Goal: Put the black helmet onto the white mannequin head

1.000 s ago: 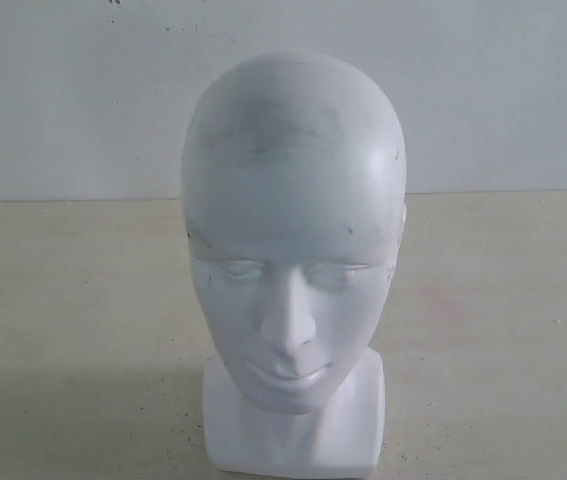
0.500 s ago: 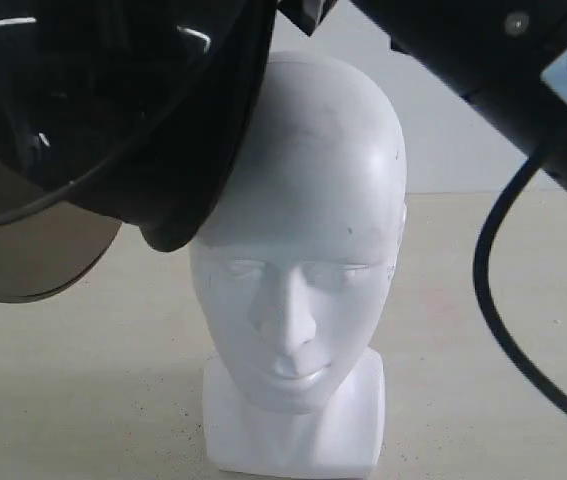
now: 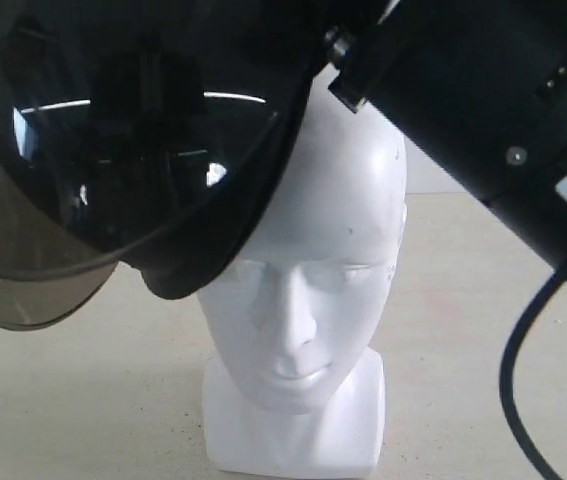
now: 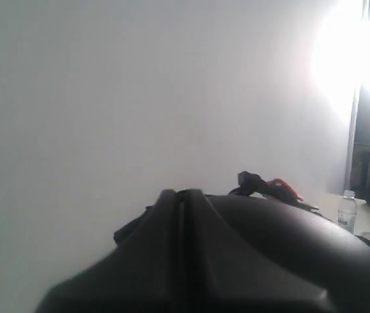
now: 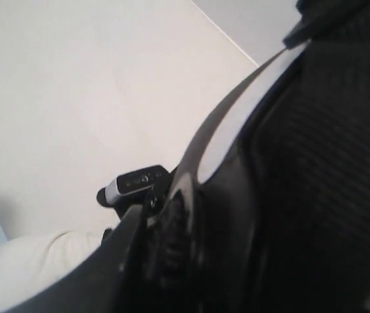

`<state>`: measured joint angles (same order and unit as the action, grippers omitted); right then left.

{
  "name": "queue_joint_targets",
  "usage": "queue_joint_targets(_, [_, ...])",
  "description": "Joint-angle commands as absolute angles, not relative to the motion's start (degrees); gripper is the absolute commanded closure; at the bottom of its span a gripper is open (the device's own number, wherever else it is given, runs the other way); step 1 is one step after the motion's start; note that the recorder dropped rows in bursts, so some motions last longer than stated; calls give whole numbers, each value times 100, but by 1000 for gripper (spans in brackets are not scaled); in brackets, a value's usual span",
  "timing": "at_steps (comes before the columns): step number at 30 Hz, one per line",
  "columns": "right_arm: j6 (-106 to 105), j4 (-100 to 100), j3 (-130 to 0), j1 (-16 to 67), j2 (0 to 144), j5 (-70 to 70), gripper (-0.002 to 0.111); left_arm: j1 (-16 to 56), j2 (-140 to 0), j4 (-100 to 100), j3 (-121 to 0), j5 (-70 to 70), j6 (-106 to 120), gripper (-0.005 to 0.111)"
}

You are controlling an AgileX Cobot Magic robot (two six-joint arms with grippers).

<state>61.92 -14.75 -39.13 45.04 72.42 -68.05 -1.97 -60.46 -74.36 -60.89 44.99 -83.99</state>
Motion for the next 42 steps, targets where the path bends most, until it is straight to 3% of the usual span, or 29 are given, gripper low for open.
queue_joint_targets(1, [5119, -888, -3559, 4447, 6847, -6996, 109, -142, -6573, -7734, -6433, 4718, -8617, 102])
queue_joint_targets(26, [3133, 848, -2931, 4447, 6529, -6996, 109, 1270, -7398, -8391, -6508, 4916, -8204, 102])
queue_joint_targets(37, [2290, 1290, -2931, 4447, 6527, -6756, 109, 1342, -7943, -8494, -6461, 5106, -8253, 102])
queue_joint_targets(39, [2290, 1346, -2931, 4447, 6527, -6660, 105, 1484, -7999, -8599, -6461, 5077, -8325, 102])
queue_joint_targets(42, [2246, 1604, -2931, 4447, 6527, -6515, 91, 1836, -8176, -8746, -6461, 4933, -8393, 102])
